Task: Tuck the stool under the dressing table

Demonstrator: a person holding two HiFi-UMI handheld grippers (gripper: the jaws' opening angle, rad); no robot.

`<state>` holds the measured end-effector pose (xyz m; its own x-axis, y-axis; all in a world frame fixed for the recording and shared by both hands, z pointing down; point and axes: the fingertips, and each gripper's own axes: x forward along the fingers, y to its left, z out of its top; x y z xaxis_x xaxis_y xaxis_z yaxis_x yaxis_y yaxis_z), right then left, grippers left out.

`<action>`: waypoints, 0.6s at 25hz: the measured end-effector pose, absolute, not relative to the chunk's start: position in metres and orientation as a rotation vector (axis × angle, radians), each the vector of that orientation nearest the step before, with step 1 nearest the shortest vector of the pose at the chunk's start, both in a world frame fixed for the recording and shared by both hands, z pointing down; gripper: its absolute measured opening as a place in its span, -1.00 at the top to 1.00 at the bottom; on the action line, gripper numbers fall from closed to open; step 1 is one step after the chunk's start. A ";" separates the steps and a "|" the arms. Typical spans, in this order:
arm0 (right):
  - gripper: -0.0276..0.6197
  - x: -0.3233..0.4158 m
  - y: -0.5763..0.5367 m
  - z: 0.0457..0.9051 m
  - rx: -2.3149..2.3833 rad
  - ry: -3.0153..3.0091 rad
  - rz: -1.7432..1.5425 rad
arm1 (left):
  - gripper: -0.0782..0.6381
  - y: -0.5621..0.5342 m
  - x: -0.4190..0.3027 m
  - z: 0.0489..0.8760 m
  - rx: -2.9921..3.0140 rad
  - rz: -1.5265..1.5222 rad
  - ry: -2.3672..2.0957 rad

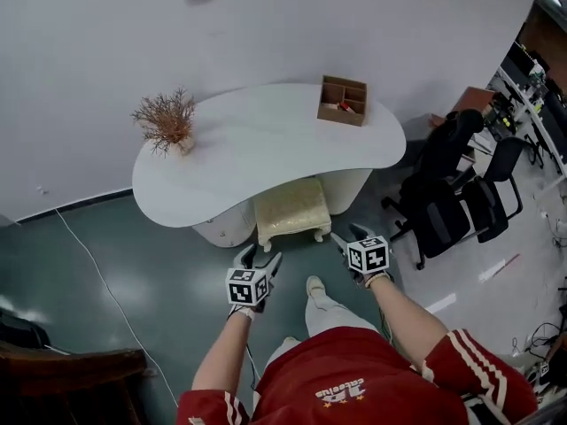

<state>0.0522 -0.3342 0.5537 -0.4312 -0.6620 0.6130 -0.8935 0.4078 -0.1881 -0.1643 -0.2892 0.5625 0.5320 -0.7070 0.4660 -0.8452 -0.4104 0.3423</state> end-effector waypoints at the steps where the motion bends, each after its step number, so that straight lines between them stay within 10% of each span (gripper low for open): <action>1: 0.12 0.048 -0.322 0.542 1.350 -2.231 0.705 | -0.09 -0.274 -0.165 0.549 2.247 0.322 -1.255; 15: 0.10 0.055 -0.199 0.388 1.372 -2.406 0.568 | -0.09 -0.151 -0.193 0.410 2.298 0.102 -1.403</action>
<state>0.0551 -0.1991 0.3876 -0.4918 -0.7437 0.4529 -0.8677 0.4618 -0.1838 -0.1928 -0.1511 0.4099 0.4818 -0.8282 0.2864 -0.8608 -0.3861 0.3314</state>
